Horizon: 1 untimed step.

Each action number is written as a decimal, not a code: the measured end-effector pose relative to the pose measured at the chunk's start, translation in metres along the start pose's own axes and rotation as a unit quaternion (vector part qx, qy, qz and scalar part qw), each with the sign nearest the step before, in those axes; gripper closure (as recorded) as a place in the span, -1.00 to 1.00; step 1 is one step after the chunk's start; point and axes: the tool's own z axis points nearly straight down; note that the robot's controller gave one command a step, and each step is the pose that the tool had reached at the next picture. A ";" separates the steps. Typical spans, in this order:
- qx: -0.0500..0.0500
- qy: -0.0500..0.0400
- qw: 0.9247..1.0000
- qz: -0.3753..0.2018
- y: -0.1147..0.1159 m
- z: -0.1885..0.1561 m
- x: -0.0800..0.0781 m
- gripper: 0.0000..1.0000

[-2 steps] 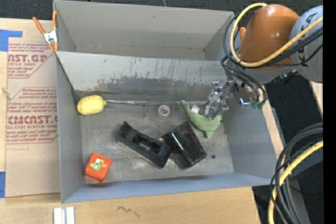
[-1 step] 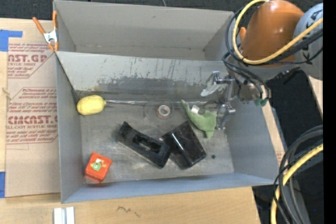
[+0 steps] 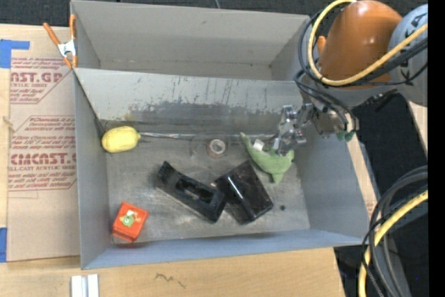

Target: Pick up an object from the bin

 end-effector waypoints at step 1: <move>0.000 0.000 1.000 0.000 0.000 0.000 0.000 1.00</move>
Offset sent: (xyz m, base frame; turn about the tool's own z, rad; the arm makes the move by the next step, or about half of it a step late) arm -0.0027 -0.0013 -0.0020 -0.0022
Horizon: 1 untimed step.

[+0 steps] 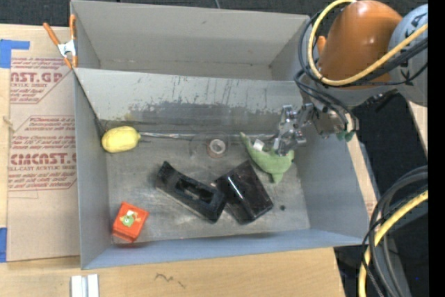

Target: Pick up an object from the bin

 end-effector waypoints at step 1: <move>0.000 0.000 1.000 -0.001 0.000 0.001 0.001 1.00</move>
Offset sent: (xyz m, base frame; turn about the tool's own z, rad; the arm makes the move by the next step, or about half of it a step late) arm 0.0120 -0.0037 -0.0193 -0.0048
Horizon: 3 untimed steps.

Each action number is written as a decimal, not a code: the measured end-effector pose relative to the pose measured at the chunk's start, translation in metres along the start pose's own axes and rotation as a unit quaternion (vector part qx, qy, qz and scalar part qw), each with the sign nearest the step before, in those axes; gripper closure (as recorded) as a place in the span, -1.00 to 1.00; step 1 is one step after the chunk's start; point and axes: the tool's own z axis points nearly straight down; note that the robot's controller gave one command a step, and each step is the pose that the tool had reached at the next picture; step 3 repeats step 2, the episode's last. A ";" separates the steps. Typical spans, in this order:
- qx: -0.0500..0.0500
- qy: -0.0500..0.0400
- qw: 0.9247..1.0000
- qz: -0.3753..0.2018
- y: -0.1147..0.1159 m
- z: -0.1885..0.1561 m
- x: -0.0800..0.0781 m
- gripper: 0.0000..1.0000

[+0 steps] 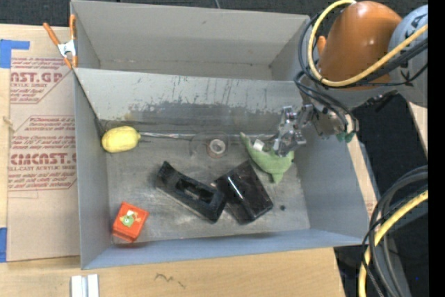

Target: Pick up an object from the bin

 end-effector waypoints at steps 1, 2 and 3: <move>0.000 -0.001 1.000 -0.001 -0.004 0.014 -0.010 1.00; 0.000 0.000 1.000 -0.010 0.005 0.015 0.001 1.00; 0.000 0.000 1.000 -0.010 0.005 0.015 0.001 1.00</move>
Offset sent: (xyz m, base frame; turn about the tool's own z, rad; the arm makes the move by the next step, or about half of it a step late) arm -0.0117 0.0107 -0.0152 -0.0346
